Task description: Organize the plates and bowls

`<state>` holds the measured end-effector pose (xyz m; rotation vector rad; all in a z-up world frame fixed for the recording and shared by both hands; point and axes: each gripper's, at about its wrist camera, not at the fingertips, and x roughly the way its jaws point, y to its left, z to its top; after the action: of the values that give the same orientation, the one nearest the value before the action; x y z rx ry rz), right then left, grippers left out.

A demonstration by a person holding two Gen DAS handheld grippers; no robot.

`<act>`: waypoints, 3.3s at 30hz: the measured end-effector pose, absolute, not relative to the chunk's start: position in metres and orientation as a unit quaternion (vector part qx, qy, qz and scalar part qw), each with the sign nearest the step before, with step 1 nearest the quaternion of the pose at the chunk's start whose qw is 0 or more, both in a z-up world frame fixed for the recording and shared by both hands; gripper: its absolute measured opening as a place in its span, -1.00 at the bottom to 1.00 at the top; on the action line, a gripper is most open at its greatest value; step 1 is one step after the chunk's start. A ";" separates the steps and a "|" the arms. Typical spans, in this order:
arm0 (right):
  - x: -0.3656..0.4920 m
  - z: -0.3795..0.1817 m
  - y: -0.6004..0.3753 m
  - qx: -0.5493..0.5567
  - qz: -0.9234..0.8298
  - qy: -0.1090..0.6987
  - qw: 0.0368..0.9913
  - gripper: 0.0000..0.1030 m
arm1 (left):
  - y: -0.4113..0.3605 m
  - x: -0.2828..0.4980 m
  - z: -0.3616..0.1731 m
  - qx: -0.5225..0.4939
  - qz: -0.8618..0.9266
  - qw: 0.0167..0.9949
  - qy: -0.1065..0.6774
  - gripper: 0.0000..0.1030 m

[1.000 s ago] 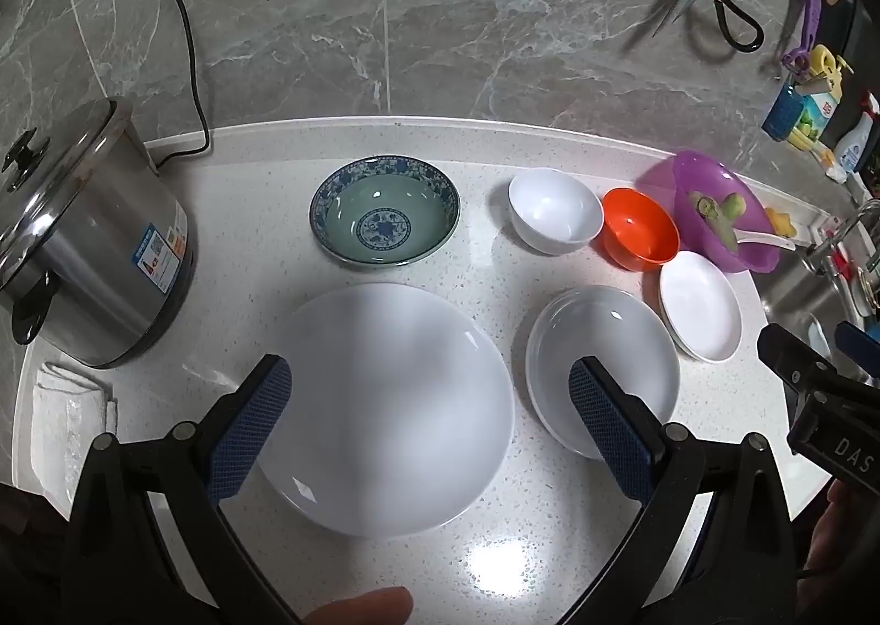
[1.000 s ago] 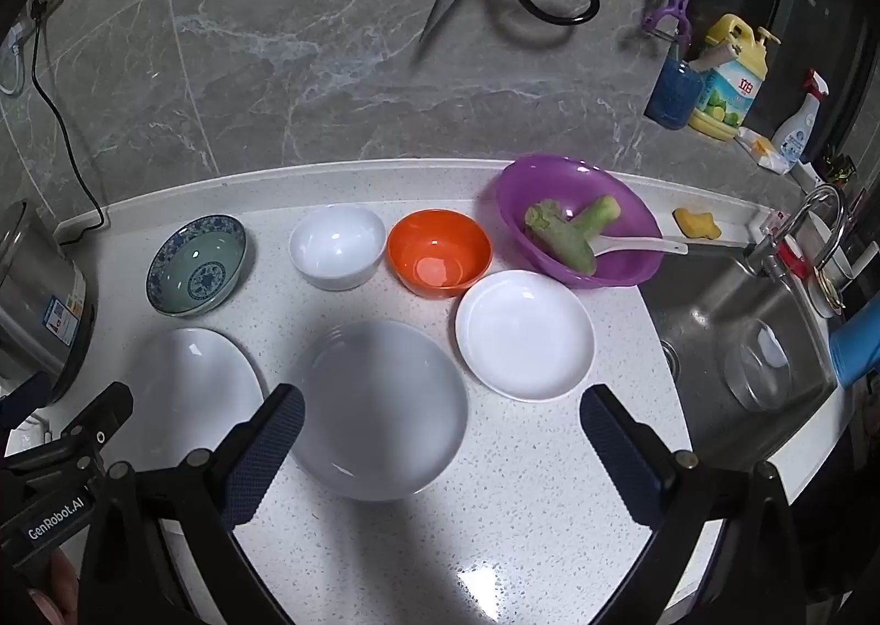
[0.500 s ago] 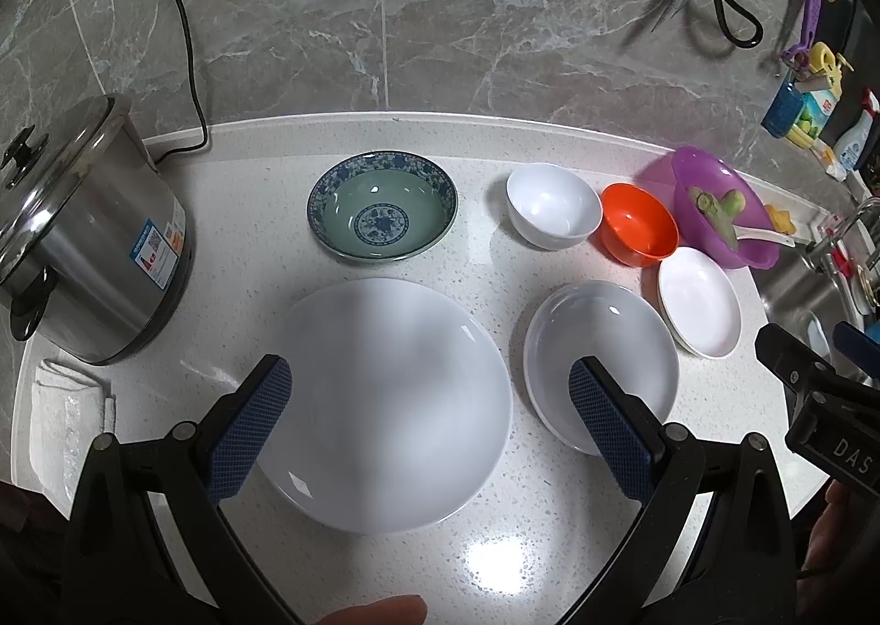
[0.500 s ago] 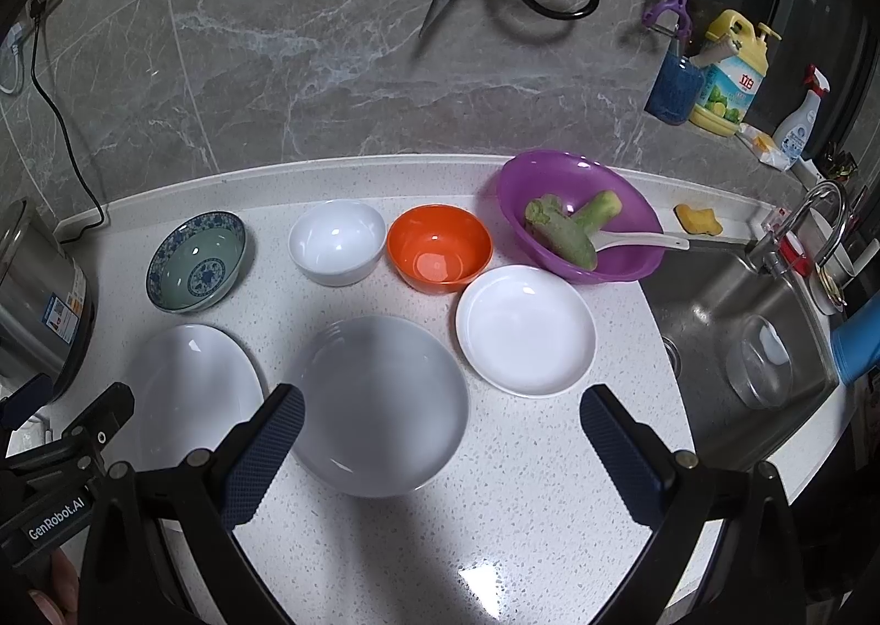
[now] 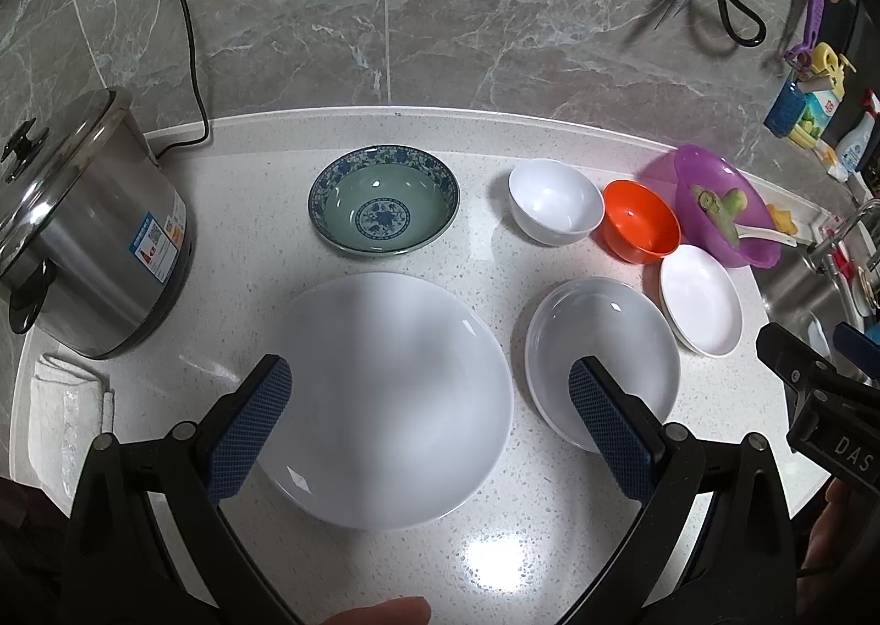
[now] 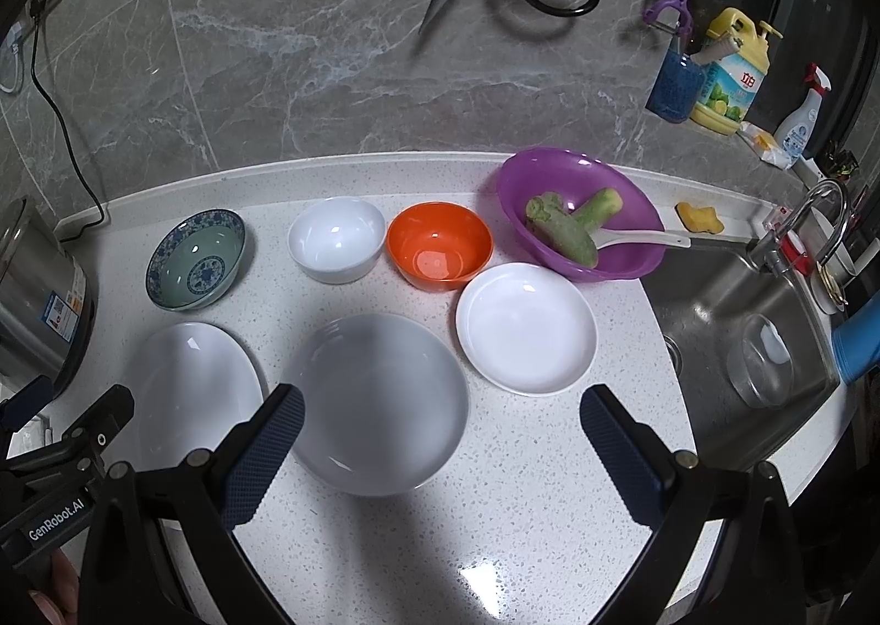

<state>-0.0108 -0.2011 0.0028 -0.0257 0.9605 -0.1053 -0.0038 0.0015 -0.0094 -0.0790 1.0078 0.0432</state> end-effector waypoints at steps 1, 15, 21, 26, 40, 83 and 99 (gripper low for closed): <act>-0.011 0.003 -0.201 -0.012 -0.050 0.462 0.886 0.99 | 0.002 -0.004 -0.009 -0.038 0.021 0.875 0.483 0.99; -0.011 0.002 -0.200 -0.012 -0.050 0.462 0.885 0.99 | 0.002 -0.003 -0.010 -0.041 0.027 0.874 0.484 0.99; -0.011 0.002 -0.200 -0.012 -0.049 0.463 0.885 0.99 | 0.002 -0.003 -0.011 -0.042 0.031 0.873 0.485 0.99; -0.009 -0.001 -0.197 -0.014 -0.046 0.467 0.883 0.99 | 0.000 -0.003 -0.012 -0.044 0.032 0.872 0.486 0.99; -0.001 -0.003 -0.201 -0.022 -0.026 0.470 0.882 0.99 | 0.000 -0.001 -0.018 -0.057 0.046 0.869 0.489 0.99; -0.006 -0.177 -0.146 0.347 0.148 0.507 0.775 0.22 | 0.227 0.071 -0.167 -0.111 -0.157 0.782 0.593 0.63; 0.012 -0.199 -0.145 0.366 0.178 0.520 0.751 -0.14 | 0.207 0.109 -0.176 -0.054 -0.171 0.774 0.607 0.45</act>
<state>0.0116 -0.1454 -0.1988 0.7988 1.1364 0.3886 0.1091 0.2067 -0.1764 -0.1174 1.3153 -0.3710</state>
